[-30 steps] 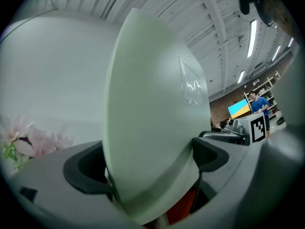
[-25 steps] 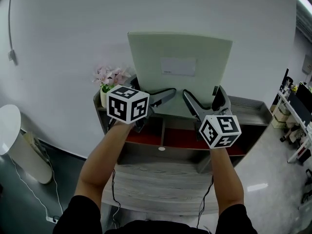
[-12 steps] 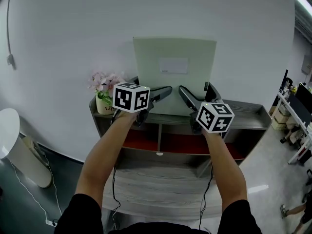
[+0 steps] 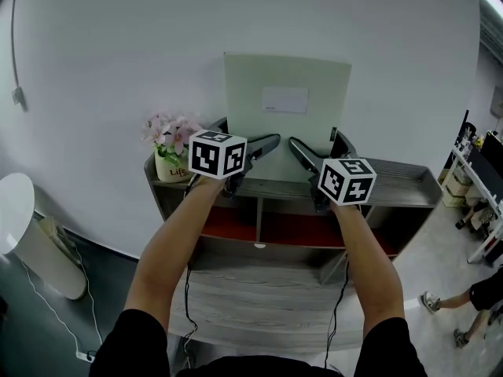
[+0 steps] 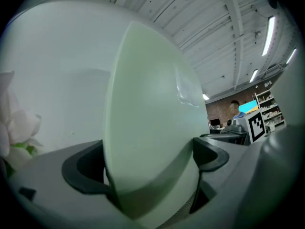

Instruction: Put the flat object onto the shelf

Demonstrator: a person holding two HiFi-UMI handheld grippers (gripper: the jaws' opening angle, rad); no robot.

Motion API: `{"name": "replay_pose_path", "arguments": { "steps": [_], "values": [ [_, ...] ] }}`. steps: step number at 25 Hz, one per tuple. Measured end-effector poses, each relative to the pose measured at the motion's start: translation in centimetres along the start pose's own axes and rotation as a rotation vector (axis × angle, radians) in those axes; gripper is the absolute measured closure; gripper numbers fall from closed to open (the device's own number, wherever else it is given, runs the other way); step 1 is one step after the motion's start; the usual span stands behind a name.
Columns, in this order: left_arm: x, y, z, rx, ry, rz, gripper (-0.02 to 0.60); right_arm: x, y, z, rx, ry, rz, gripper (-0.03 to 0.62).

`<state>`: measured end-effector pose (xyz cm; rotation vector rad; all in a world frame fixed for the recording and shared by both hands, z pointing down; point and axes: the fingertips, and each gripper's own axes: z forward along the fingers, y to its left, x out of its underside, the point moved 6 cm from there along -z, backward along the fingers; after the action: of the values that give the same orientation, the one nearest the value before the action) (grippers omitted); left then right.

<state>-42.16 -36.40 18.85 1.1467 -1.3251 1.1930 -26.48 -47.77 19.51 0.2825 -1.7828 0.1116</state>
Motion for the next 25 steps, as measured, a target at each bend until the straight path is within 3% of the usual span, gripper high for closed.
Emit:
{"name": "replay_pose_path", "arguments": {
  "steps": [5,12,21,25],
  "values": [
    [0.1,0.2,0.0,0.009,-0.024,-0.001,0.025,-0.2,-0.1,-0.1,-0.023,0.001,-0.026,0.097],
    [0.5,-0.3,-0.9,-0.049,-0.111,0.011,0.025,-0.1,0.1,-0.2,-0.027,0.016,-0.091,0.097],
    [-0.3,-1.1,-3.0,-0.109,-0.187,0.091,0.025,0.5,0.1,-0.6,0.004,0.017,-0.099,0.097],
    [-1.1,-2.7,-4.7,-0.155,-0.227,0.167,0.026,0.0,0.4,-2.0,0.019,-0.034,-0.091,0.097]
  ]
}}
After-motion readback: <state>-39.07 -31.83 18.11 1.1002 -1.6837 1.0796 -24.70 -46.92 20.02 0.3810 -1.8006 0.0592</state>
